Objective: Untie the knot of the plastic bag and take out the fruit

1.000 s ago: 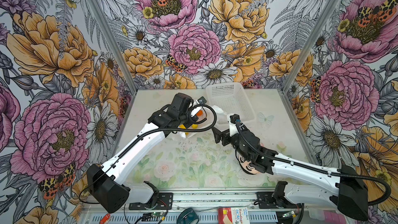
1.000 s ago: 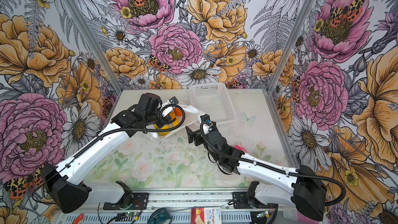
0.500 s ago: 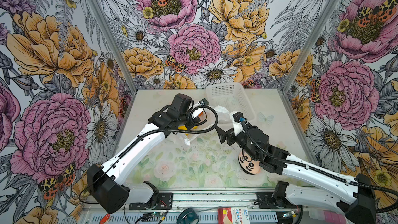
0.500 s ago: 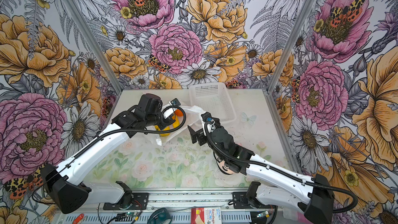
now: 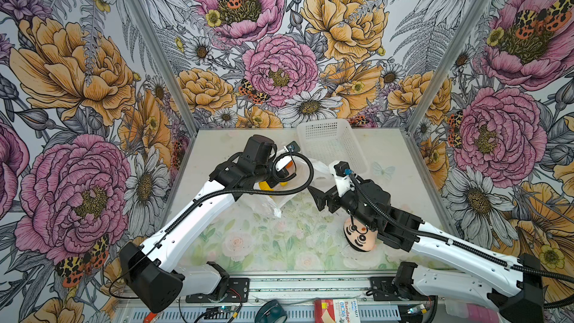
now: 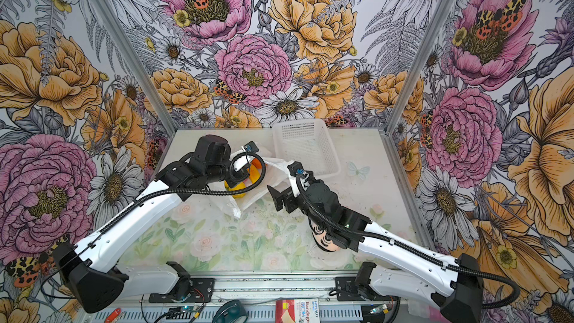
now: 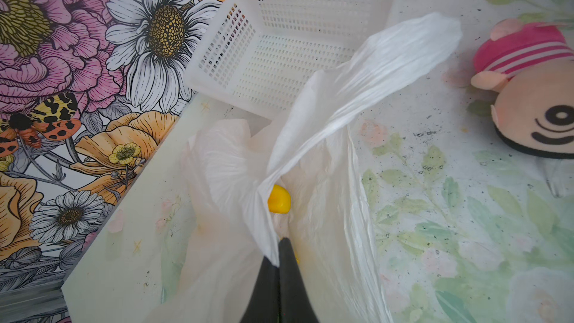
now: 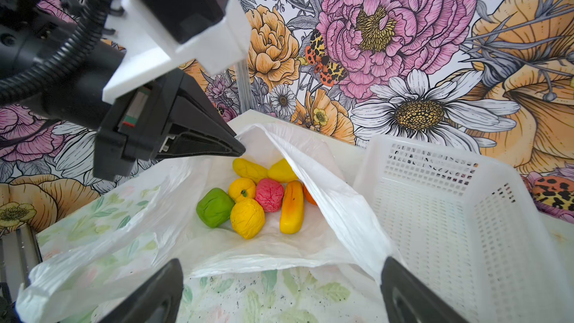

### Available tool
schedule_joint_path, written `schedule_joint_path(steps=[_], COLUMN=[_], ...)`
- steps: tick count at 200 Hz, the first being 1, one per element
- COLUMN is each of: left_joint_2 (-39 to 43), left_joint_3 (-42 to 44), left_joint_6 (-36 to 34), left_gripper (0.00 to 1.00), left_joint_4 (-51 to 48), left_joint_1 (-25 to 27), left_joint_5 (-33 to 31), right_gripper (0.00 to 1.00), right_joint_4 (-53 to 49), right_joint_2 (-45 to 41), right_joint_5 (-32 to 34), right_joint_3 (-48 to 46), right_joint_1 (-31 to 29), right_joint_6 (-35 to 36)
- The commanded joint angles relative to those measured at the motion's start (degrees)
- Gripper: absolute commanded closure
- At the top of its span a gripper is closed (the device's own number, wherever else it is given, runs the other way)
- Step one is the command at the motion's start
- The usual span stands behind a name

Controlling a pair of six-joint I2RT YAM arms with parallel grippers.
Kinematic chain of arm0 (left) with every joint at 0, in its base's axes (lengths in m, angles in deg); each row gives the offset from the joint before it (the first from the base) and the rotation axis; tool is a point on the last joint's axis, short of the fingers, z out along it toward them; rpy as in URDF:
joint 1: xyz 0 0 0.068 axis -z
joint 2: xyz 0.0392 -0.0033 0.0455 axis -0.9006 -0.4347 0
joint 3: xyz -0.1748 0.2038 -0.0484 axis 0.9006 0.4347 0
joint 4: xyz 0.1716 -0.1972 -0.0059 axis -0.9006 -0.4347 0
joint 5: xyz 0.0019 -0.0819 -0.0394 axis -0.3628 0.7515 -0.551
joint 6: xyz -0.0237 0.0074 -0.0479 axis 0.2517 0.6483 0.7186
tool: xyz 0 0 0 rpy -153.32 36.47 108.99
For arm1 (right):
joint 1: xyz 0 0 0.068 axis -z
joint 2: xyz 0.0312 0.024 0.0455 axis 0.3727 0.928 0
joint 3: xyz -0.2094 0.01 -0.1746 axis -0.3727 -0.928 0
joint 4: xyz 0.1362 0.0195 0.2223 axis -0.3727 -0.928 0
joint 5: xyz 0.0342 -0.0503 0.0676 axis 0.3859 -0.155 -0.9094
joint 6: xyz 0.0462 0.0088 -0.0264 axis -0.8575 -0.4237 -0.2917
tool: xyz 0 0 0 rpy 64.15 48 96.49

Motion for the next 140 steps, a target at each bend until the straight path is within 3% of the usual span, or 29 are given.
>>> schedule_joint_path(steps=[1,34,45,58,79,92,123,140], left_joint_2=[-0.85,-0.67,-0.58,-0.79,-1.28,-1.07,-0.77,-1.86], left_joint_3=[0.50,0.48,0.75,1.00,0.96,1.19,1.76,1.48], left_joint_6=[0.78,0.82,0.67,0.46,0.21,-0.10,-0.46,-0.20], left_gripper=[1.00,1.00,1.00,1.00,1.00,1.00,1.00,1.00], left_joint_4=[1.41,1.36,1.37,1.43,1.28,1.25,1.44,1.48], left_joint_1=[1.78,2.55,2.61,2.63,3.75,4.13,3.61,3.62], left_joint_5=[-0.06,-0.15,-0.90,-1.69,-2.61,-3.53,-4.08,-4.07], right_gripper=[0.00,0.01,0.05,0.20,0.57,0.73,0.99,1.00], right_joint_4=[1.09,1.21,1.54,2.12,6.34,10.49,12.44,13.43], right_joint_2=[2.56,7.38,9.21,11.25,13.09,13.00,10.29,8.24], right_joint_5=[-0.51,-3.17,-3.26,-3.58,-6.50,-8.83,-8.18,-8.05], right_joint_3=[0.08,-0.95,-0.36,0.42,-1.10,-3.48,-5.94,-7.47], right_joint_1=[-0.19,0.23,0.24,0.42,0.86,1.36,2.40,2.92], right_joint_6=[-2.08,-3.87,-2.84,-1.49,-0.66,-0.24,-0.49,-0.24])
